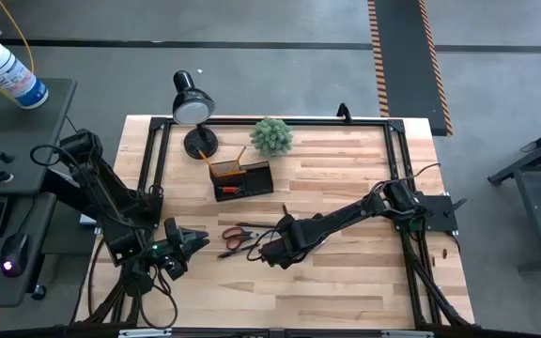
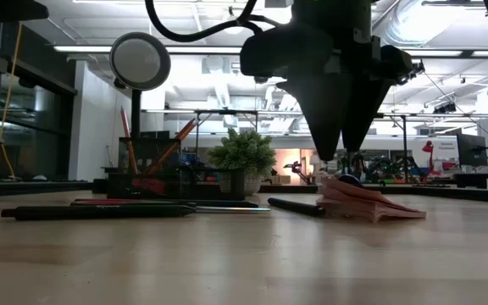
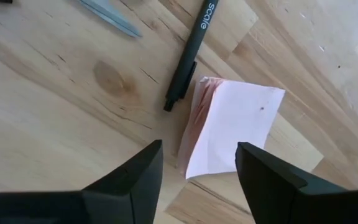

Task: Pick and place office supplies into organizer
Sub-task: Put the sticky notes into the desktop organizer

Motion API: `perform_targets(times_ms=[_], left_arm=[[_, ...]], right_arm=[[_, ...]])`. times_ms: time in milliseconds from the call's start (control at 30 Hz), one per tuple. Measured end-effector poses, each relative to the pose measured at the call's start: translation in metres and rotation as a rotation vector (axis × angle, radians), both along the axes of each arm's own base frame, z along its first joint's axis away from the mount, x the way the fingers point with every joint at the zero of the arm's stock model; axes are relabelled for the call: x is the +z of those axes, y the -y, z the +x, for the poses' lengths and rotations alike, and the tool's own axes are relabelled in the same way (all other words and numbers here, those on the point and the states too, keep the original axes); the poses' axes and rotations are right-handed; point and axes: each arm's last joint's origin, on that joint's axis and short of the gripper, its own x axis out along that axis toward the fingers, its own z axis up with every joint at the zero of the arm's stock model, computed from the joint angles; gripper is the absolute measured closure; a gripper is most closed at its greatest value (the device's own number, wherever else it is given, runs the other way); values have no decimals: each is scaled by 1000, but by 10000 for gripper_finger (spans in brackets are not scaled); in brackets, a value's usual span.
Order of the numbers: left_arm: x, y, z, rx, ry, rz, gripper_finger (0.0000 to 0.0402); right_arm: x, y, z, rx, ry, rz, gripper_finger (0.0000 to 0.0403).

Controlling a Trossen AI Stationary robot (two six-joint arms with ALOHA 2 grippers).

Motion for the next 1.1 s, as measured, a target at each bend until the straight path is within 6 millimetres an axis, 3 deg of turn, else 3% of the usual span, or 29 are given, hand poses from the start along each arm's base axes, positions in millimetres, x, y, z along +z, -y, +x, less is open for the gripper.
perform_targets(times_ms=[333,700,1100], left_arm=[[0,0,0,0,-1,2,259],[0,0,0,1,-2,5,259],[0,0,0,2,-1,5,259]], right_arm=[[-26,0,7,29,-63,2,227],[-26,8,9,20,-63,-29,253],[-27,9,9,16,-70,-20,251]])
